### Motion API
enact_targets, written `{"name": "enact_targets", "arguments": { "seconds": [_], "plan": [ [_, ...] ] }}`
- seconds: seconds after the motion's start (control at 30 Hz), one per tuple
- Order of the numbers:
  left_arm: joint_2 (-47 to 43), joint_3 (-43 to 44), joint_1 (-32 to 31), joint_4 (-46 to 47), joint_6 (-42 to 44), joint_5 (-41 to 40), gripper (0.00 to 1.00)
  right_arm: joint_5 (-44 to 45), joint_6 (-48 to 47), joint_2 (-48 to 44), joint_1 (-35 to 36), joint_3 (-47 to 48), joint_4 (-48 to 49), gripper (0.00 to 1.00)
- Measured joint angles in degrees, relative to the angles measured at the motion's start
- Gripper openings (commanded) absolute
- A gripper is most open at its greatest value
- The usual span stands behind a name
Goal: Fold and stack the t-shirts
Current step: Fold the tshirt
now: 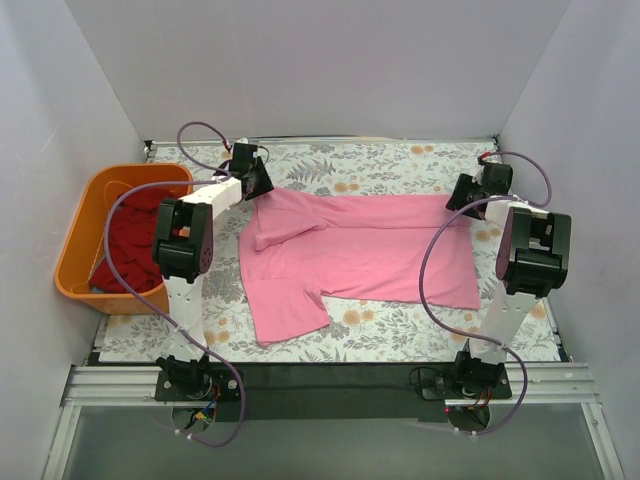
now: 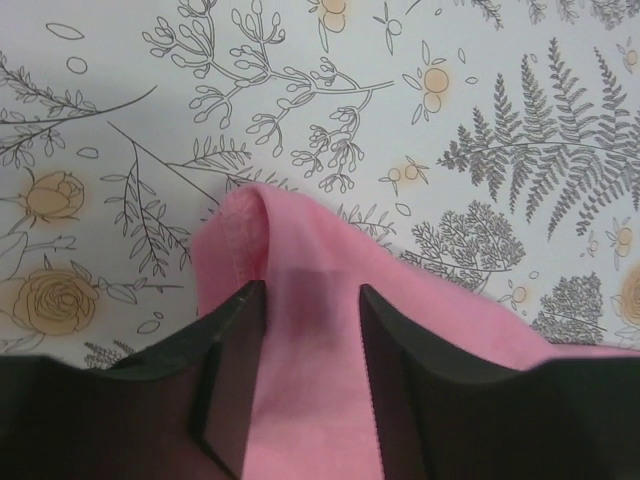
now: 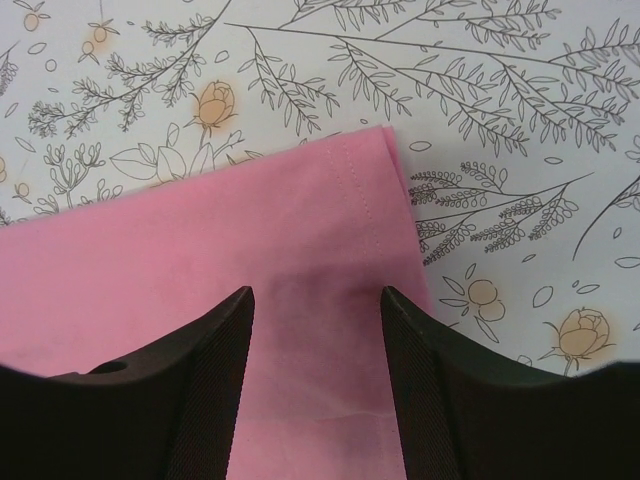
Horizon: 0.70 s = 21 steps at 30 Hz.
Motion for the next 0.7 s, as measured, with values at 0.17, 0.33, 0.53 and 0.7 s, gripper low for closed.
{"name": "enact_targets", "arguments": {
  "seconds": [0.17, 0.33, 0.53, 0.7],
  "plan": [
    [2.14, 1.05, 0.33, 0.33, 0.61, -0.72, 0.15, -1.64, 0.90, 1.66, -0.96, 0.55, 0.35, 0.51],
    [3.85, 1.70, 0.83, 1.05, 1.66, -1.75, 0.00, -3.39, 1.62, 3.32, -2.43, 1.81, 1.84, 0.50],
    [4.07, 1.81, 2.89, 2.19, 1.86, -2.23, 0.00, -6.16, 2.89, 5.29, -4.22, 3.87, 2.69, 0.50],
    [5.03, 3.08, 4.11, 2.64, 2.12, -0.39, 0.15, -8.07, 3.21, 6.58, -4.42, 5.79, 2.40, 0.52]
  ]
}}
